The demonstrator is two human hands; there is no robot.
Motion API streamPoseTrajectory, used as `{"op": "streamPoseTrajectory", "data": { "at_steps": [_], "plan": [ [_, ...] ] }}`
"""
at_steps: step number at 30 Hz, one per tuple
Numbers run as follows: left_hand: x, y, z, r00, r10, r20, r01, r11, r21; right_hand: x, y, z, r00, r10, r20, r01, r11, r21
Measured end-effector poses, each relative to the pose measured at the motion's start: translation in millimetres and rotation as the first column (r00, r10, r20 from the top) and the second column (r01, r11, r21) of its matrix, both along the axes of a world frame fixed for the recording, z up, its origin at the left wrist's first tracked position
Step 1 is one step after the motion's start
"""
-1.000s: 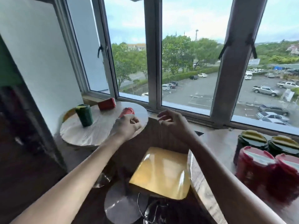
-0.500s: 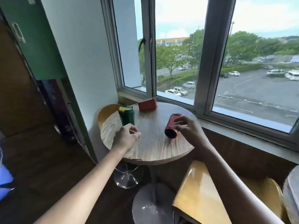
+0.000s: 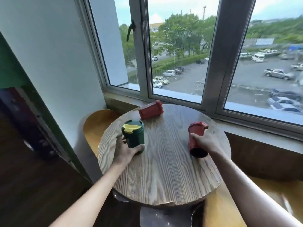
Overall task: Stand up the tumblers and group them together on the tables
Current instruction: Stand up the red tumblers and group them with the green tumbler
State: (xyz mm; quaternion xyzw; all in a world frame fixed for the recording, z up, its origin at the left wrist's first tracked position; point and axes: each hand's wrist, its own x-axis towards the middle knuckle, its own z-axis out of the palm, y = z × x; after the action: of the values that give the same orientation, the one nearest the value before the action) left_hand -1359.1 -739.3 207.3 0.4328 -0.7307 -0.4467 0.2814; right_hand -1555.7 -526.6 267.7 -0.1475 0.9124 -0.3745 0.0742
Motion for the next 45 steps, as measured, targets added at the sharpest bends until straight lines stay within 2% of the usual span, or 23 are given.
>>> {"op": "streamPoseTrajectory", "data": {
  "at_steps": [4, 10, 13, 18, 23, 26, 30, 34, 41, 45],
  "plan": [
    [-9, -25, -6, 0.988, -0.148, -0.039, 0.146, 0.989, -0.037, -1, -18, -14, 0.993, -0.114, -0.01, 0.114, 0.994, 0.006],
    [-31, -58, -9, 0.941, -0.338, -0.026, 0.335, 0.939, -0.081, 7, -34, -6, 0.961, -0.223, 0.165, 0.221, 0.975, 0.029],
    [-44, -61, -9, 0.92, -0.389, -0.041, 0.385, 0.919, -0.086, 6, -39, -8, 0.953, -0.277, 0.126, 0.271, 0.961, 0.061],
    [-65, -54, -8, 0.885, -0.452, -0.111, 0.444, 0.891, -0.091, 7, -47, -13, 0.945, -0.299, 0.128, 0.298, 0.954, 0.027],
    [-79, -47, -17, 0.855, -0.497, -0.15, 0.491, 0.868, -0.078, 3, -52, -21, 0.936, -0.306, 0.173, 0.305, 0.952, 0.031],
    [-80, -46, -22, 0.829, -0.535, -0.164, 0.528, 0.845, -0.088, -6, -57, -32, 0.918, -0.292, 0.269, 0.308, 0.951, -0.017],
    [-80, -55, -32, 0.814, -0.562, -0.149, 0.551, 0.827, -0.111, -13, -60, -40, 0.928, -0.216, 0.304, 0.274, 0.947, -0.165],
    [-79, -70, -41, 0.774, -0.63, -0.069, 0.621, 0.775, -0.113, -15, -65, -46, 0.961, 0.005, 0.278, 0.1, 0.925, -0.365],
    [-82, -67, -42, 0.748, -0.661, -0.069, 0.653, 0.75, -0.108, -26, -81, -63, 0.961, 0.219, 0.171, -0.108, 0.861, -0.497],
    [-84, -61, -41, 0.737, -0.673, -0.066, 0.661, 0.738, -0.133, -30, -85, -66, 0.93, 0.315, 0.191, -0.152, 0.799, -0.582]
  ]
}}
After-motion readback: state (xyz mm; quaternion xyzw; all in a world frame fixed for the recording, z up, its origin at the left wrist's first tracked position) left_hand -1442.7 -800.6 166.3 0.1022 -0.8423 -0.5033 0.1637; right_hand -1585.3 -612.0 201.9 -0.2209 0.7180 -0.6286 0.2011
